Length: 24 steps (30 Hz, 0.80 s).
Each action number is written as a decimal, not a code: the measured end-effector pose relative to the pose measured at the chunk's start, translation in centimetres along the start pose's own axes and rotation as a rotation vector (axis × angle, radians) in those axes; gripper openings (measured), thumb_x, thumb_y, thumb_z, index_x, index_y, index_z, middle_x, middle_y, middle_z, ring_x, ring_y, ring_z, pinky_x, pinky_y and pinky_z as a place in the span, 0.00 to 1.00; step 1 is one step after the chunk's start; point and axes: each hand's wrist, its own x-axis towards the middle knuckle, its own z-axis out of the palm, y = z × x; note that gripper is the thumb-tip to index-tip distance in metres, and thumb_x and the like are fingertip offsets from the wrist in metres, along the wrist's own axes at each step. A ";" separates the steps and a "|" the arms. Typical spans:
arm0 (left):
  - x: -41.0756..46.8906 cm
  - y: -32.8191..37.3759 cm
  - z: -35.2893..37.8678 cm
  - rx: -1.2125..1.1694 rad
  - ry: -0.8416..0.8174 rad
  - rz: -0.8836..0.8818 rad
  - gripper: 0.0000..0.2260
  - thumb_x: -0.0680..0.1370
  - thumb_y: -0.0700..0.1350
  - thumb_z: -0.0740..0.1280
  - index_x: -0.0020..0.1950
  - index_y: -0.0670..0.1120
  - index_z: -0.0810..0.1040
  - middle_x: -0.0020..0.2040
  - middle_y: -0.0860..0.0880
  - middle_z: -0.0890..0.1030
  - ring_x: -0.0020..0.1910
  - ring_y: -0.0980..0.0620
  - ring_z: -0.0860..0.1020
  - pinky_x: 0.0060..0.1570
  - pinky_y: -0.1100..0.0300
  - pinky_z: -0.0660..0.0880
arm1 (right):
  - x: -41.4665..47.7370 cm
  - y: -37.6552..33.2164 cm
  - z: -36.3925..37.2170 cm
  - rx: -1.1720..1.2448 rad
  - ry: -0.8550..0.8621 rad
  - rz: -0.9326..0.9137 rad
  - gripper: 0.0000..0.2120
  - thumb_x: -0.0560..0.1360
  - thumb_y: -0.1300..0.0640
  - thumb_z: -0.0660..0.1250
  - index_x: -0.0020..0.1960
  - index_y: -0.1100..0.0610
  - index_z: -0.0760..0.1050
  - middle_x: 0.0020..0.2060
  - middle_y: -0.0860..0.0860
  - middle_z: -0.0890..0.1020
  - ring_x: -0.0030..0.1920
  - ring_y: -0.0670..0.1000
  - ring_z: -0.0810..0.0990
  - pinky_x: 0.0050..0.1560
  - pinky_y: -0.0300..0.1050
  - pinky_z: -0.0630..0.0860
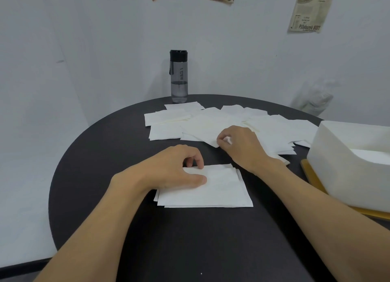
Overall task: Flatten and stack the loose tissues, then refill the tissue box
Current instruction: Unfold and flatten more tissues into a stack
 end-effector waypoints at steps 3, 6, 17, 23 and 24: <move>0.0 0.0 0.0 0.004 -0.008 0.001 0.08 0.73 0.56 0.74 0.50 0.58 0.78 0.47 0.55 0.75 0.42 0.59 0.72 0.43 0.66 0.69 | 0.0 0.1 -0.1 0.000 -0.024 -0.001 0.05 0.77 0.53 0.67 0.47 0.49 0.81 0.51 0.46 0.82 0.53 0.50 0.79 0.60 0.53 0.71; 0.1 0.0 0.0 0.008 -0.020 -0.004 0.08 0.74 0.56 0.74 0.50 0.59 0.78 0.48 0.55 0.75 0.43 0.58 0.73 0.44 0.65 0.69 | -0.1 0.0 -0.1 -0.020 -0.079 -0.016 0.09 0.76 0.45 0.70 0.52 0.49 0.81 0.56 0.45 0.81 0.56 0.49 0.78 0.64 0.52 0.68; 0.1 -0.1 0.1 0.005 -0.019 -0.015 0.08 0.74 0.56 0.73 0.51 0.60 0.78 0.47 0.56 0.74 0.43 0.59 0.73 0.44 0.66 0.67 | -0.3 -0.6 -0.4 -0.175 -0.084 -0.078 0.10 0.78 0.57 0.63 0.52 0.58 0.82 0.53 0.53 0.84 0.52 0.57 0.81 0.56 0.55 0.75; 0.1 -0.1 0.1 0.013 -0.023 -0.015 0.08 0.74 0.56 0.73 0.51 0.60 0.78 0.47 0.57 0.74 0.43 0.59 0.73 0.45 0.65 0.67 | 0.4 -0.5 -2.1 -0.206 -0.242 -0.129 0.14 0.79 0.54 0.64 0.63 0.53 0.79 0.62 0.49 0.80 0.62 0.54 0.76 0.62 0.50 0.72; 0.1 -0.2 0.1 0.016 -0.023 -0.014 0.09 0.74 0.57 0.73 0.52 0.60 0.78 0.47 0.57 0.74 0.43 0.59 0.73 0.45 0.64 0.66 | 0.5 -0.5 -2.2 -0.216 -0.250 -0.132 0.14 0.79 0.53 0.64 0.63 0.53 0.79 0.63 0.49 0.80 0.62 0.54 0.76 0.62 0.50 0.72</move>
